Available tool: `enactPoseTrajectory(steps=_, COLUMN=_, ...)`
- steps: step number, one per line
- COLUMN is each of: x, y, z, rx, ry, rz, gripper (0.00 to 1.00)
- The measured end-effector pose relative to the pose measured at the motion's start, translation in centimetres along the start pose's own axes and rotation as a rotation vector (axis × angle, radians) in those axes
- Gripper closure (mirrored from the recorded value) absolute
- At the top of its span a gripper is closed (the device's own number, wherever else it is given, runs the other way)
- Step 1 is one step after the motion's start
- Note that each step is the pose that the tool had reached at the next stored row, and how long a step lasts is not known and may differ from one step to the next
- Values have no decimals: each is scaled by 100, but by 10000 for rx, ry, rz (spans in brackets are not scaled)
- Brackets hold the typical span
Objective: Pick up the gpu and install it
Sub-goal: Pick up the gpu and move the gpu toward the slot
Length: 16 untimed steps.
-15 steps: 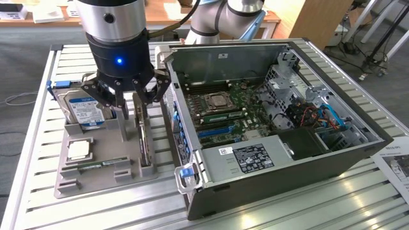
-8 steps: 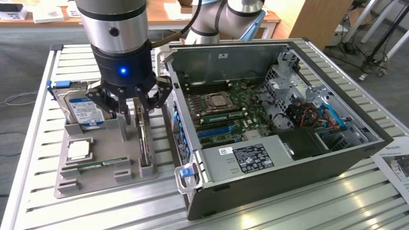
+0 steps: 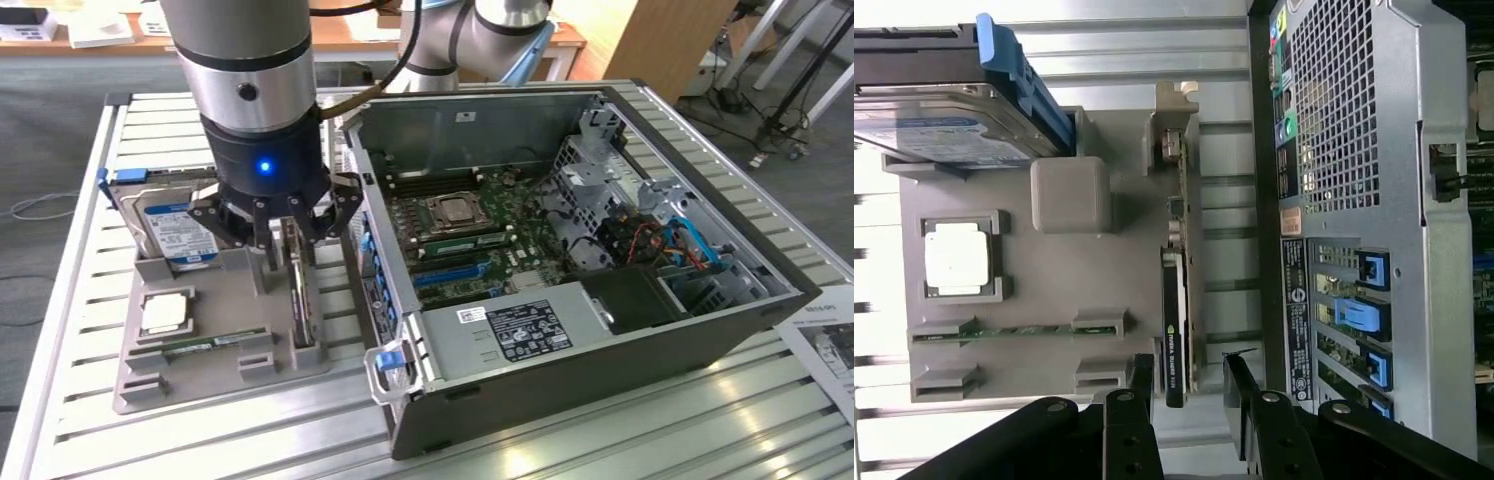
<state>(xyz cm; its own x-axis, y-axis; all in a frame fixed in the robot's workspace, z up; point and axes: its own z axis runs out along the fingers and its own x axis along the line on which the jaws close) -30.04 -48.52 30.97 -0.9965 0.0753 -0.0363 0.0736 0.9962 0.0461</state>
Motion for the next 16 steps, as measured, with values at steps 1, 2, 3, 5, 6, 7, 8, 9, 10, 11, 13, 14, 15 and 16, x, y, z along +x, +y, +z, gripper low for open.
enactPoseTrajectory(steps=1, x=-3, y=-2, z=18, rx=1, ry=1, rz=0, gripper=58)
enactPoseTrajectory(steps=2, x=-7, y=-3, z=38, rx=0, ry=0, rz=-1, gripper=58)
enactPoseTrajectory(steps=3, x=-9, y=-4, z=56, rx=1, ry=0, rz=0, gripper=58)
enactPoseTrajectory(steps=5, x=-15, y=-7, z=92, rx=0, ry=0, rz=-1, gripper=58)
enactPoseTrajectory(steps=6, x=-18, y=-8, z=110, rx=1, ry=0, rz=0, gripper=58)
enactPoseTrajectory(steps=7, x=-21, y=-9, z=127, rx=2, ry=1, rz=0, gripper=58)
enactPoseTrajectory(steps=8, x=-24, y=-10, z=146, rx=1, ry=1, rz=0, gripper=58)
enactPoseTrajectory(steps=9, x=-25, y=-11, z=166, rx=1, ry=0, rz=0, gripper=58)
enactPoseTrajectory(steps=10, x=-26, y=-11, z=184, rx=0, ry=0, rz=1, gripper=58)
enactPoseTrajectory(steps=11, x=-27, y=-12, z=201, rx=1, ry=0, rz=0, gripper=58)
enactPoseTrajectory(steps=13, x=-26, y=-14, z=238, rx=0, ry=0, rz=-1, gripper=58)
enactPoseTrajectory(steps=14, x=-26, y=-15, z=256, rx=0, ry=0, rz=0, gripper=58)
enactPoseTrajectory(steps=15, x=-25, y=-16, z=274, rx=1, ry=0, rz=-1, gripper=58)
enactPoseTrajectory(steps=16, x=-25, y=-17, z=292, rx=1, ry=0, rz=-1, gripper=58)
